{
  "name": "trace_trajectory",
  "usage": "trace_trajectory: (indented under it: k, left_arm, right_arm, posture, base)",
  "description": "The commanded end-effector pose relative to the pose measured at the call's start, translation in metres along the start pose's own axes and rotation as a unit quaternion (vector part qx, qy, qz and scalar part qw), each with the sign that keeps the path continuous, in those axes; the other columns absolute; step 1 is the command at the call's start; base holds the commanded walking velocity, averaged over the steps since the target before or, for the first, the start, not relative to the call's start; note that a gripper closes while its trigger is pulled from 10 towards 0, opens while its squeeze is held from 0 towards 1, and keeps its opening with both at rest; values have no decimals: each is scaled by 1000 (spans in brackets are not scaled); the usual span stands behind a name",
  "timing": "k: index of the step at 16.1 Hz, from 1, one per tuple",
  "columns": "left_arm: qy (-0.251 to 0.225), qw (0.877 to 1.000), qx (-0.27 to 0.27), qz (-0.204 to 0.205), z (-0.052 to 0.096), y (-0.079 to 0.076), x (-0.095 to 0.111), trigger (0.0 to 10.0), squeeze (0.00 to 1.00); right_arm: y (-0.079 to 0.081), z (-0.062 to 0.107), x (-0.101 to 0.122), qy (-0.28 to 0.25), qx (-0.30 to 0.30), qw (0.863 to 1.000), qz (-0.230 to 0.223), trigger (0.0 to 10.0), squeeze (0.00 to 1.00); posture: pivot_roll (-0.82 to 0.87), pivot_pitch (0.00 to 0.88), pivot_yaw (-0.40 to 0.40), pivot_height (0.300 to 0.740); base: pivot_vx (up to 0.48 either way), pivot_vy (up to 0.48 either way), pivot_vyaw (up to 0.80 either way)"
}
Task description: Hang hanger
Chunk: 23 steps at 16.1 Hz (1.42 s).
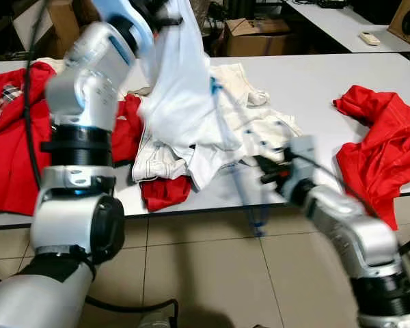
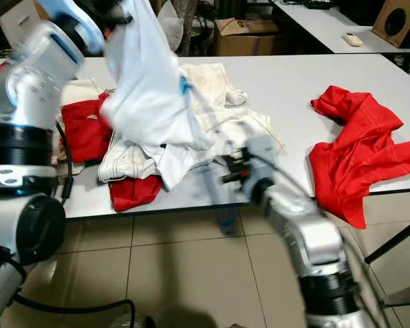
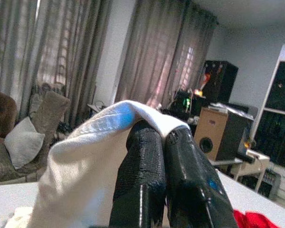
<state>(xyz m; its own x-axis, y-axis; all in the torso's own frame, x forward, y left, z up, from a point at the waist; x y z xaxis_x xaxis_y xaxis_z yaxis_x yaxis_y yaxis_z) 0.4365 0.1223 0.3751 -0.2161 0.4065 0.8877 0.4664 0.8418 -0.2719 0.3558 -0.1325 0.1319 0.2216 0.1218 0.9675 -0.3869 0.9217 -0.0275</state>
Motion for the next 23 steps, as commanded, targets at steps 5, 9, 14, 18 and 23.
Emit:
trace_trajectory:
  k: [5, 9, 14, 18, 23]
  left_arm:
    - [50, 995, 67, -59, 21, 41, -23, 0, 0]
    - [105, 988, 32, -108, 31, 27, -60, 0, 0]
    - [134, 971, 21, -198, 40, 28, -76, 0, 0]
    - [140, 965, -10, -222, 42, 15, -77, 0, 0]
    - [138, 966, -31, -216, 43, 3, -75, 0, 0]
  right_arm:
    - [-47, 29, 63, -121, -14, 991, 48, 10000, 0]
    - [12, 56, 65, -146, 150, 976, 62, 10000, 0]
    - [62, 71, 16, -67, 235, 968, 53, 10000, 0]
    - [57, 51, 19, -66, 187, 979, 47, 10000, 0]
    - [62, 40, 17, -58, 188, 979, 56, 10000, 0]
  posture:
    - [-56, 0, 21, 740]
    - [-49, 0, 7, 740]
    - [-51, 0, 9, 740]
    - [-51, 0, 9, 740]
    - [-49, 0, -3, 740]
  base:
    - [0, 0, 0]
    - [0, 0, 0]
    - [0, 0, 0]
    - [0, 0, 0]
    - [0, 0, 0]
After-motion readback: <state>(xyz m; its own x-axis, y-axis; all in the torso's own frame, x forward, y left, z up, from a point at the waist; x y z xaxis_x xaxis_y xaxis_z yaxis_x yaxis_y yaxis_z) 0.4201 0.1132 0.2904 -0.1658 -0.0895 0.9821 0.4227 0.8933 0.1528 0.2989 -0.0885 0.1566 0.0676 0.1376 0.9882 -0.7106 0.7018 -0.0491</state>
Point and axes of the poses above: a point about 5 cm out from each wrist's last joint towards the gripper, its own z axis pointing back from the gripper into the wrist, its own x axis along the axis of the wrist's last joint, y = z × x, the point moved 6 cm from there along -z, pointing out of the wrist towards the gripper, and after that the axes turned 5 degrees about z, right-handed, at the moved point
